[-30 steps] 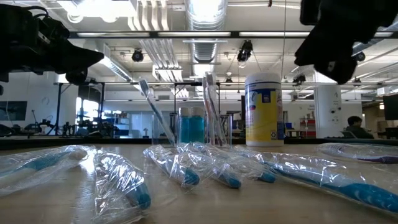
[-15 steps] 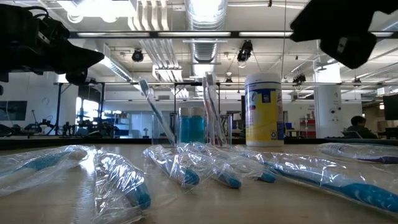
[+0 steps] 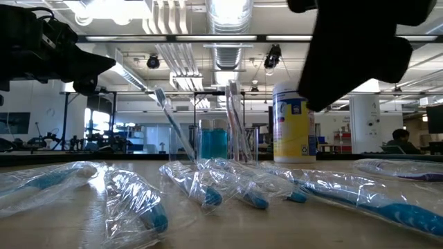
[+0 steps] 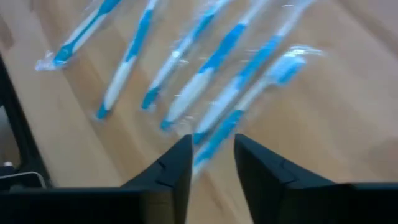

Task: Pick & Place toothbrushing station
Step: Put the blue toothbrush into the transparent organizer

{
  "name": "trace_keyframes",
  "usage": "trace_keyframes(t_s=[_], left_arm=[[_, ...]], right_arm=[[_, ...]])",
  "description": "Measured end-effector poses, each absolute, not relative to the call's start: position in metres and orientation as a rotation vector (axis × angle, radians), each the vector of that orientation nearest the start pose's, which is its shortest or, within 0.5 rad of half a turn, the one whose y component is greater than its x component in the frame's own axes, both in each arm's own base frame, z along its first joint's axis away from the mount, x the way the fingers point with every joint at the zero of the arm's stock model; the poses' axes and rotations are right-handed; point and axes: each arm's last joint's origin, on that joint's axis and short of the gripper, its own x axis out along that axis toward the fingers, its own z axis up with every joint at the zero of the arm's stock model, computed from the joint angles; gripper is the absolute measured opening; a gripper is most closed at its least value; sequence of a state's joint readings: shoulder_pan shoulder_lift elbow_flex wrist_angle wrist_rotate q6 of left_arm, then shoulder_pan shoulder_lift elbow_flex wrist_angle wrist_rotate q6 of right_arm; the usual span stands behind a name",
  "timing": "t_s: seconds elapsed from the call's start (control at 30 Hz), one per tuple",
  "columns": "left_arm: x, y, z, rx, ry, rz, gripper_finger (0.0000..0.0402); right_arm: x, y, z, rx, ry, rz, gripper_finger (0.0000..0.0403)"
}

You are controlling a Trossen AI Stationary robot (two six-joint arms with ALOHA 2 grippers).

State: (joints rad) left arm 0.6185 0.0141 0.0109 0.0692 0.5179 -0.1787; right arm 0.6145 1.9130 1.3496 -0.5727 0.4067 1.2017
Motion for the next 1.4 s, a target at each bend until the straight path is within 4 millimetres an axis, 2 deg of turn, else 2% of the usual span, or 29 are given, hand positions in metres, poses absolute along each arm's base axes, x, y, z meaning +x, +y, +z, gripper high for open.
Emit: trace_keyframes(t_s=[0.17, 0.27, 0.43, 0.6, 0.7, 0.8, 1.17, 1.23, 1.4], left_arm=[[0.086, 0.043, 0.171, -0.154, -0.05, 0.094, 0.001], [0.086, 0.044, 0.17, -0.162, -0.044, 0.092, 0.001], [0.086, 0.043, 0.17, -0.166, -0.041, 0.083, 0.0016], [0.086, 0.043, 0.17, -0.172, -0.04, 0.083, 0.0014], [0.086, 0.043, 0.169, -0.175, -0.04, 0.083, 0.001], [0.086, 0.043, 0.169, -0.184, -0.039, 0.083, 0.001], [0.087, 0.043, 0.169, -0.202, -0.037, 0.073, 0.0017], [0.087, 0.043, 0.169, -0.203, -0.037, 0.073, 0.0014], [0.087, 0.043, 0.169, -0.204, -0.036, 0.072, 0.0012]], right_arm=[[0.348, 0.217, 0.176, 0.593, 1.015, -0.414, 0.019], [0.356, 0.212, 0.166, 0.628, 1.114, -0.453, 0.0219], [0.365, 0.207, 0.142, 0.647, 1.217, -0.455, 0.0242], [0.368, 0.202, 0.135, 0.657, 1.287, -0.439, 0.0244], [0.367, 0.202, 0.135, 0.613, 1.304, -0.408, 0.0228], [0.366, 0.201, 0.135, 0.579, 1.314, -0.384, 0.0196], [0.364, 0.199, 0.136, 0.471, 1.345, -0.323, 0.0028], [0.364, 0.199, 0.138, 0.457, 1.34, -0.314, 0.0018], [0.36, 0.197, 0.147, 0.452, 1.343, -0.323, 0.0026]])
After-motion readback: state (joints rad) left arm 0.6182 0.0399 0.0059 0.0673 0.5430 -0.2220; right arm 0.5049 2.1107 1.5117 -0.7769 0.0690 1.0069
